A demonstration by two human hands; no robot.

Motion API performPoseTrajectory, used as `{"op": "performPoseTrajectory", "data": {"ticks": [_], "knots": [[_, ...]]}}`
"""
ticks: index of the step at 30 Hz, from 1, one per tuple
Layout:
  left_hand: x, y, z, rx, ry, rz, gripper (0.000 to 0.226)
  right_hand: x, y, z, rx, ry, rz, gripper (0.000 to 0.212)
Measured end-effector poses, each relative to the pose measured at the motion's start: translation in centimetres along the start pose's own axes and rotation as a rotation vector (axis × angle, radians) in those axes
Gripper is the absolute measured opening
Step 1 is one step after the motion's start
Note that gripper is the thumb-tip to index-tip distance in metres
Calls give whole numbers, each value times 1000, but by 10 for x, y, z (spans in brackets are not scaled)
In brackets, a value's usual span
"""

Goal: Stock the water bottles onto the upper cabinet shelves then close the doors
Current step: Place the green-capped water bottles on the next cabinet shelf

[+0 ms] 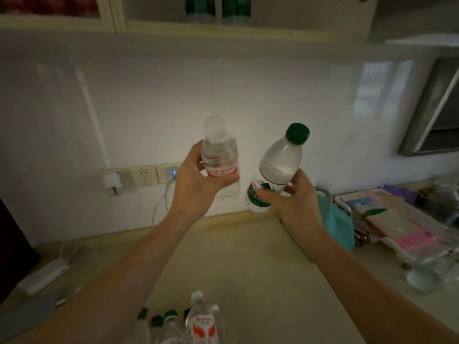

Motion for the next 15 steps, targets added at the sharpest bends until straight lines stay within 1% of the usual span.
{"op": "performPoseTrajectory", "data": {"ticks": [3,7,11,15], "knots": [[-16,27,58,127,-29,35,76,7,13,-58,-81,63,27,60],[-32,57,125,255,-93,85,72,9,32,-130,-181,143,57,62],[-38,79,184,331,-168,117,69,13,58,-196,-284,224,88,62],[-35,107,232,386,-194,153,69,14,91,-248,-358,224,69,61]]}}
Point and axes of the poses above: each hand's wrist, its own y-axis towards the middle knuckle, its own x-axis out of the palm, z = x × y, the point moved 1 cm from there along y, towards the middle knuckle, and after that the axes turned 14 degrees about z, right-handed, at the moved point
